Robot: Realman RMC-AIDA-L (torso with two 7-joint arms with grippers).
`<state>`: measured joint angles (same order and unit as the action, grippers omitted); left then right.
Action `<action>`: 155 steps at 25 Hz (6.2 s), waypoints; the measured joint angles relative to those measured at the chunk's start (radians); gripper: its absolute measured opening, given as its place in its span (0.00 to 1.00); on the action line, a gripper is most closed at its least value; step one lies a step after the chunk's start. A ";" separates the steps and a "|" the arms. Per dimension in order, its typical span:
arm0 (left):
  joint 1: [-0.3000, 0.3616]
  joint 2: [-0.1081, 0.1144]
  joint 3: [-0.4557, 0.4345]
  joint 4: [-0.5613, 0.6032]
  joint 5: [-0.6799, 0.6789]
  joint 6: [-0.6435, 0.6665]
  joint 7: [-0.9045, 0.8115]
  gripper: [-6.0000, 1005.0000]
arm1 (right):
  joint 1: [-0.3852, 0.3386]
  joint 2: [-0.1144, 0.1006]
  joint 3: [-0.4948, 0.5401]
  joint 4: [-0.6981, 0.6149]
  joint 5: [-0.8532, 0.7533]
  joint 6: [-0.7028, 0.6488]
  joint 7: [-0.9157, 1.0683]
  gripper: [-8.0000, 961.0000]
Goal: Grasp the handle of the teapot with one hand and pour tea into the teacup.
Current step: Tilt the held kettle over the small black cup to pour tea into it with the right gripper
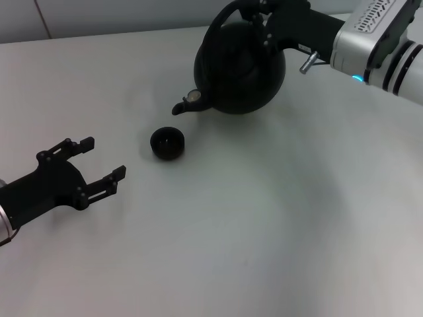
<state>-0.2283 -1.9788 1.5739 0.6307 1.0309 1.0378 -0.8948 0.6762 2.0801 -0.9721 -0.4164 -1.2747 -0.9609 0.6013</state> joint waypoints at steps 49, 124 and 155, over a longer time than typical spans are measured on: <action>-0.010 -0.002 0.000 -0.012 0.003 -0.006 0.001 0.81 | -0.030 0.003 -0.153 -0.117 -0.011 0.060 -0.009 0.10; -0.032 -0.011 -0.011 -0.025 0.046 -0.007 0.003 0.81 | -0.032 0.009 -0.265 -0.216 -0.044 0.165 -0.020 0.10; -0.039 -0.013 -0.014 -0.034 0.054 -0.003 0.001 0.81 | -0.040 0.011 -0.326 -0.248 -0.045 0.205 -0.018 0.10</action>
<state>-0.2669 -1.9923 1.5600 0.5966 1.0846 1.0344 -0.8943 0.6358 2.0908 -1.2978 -0.6645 -1.3192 -0.7563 0.5837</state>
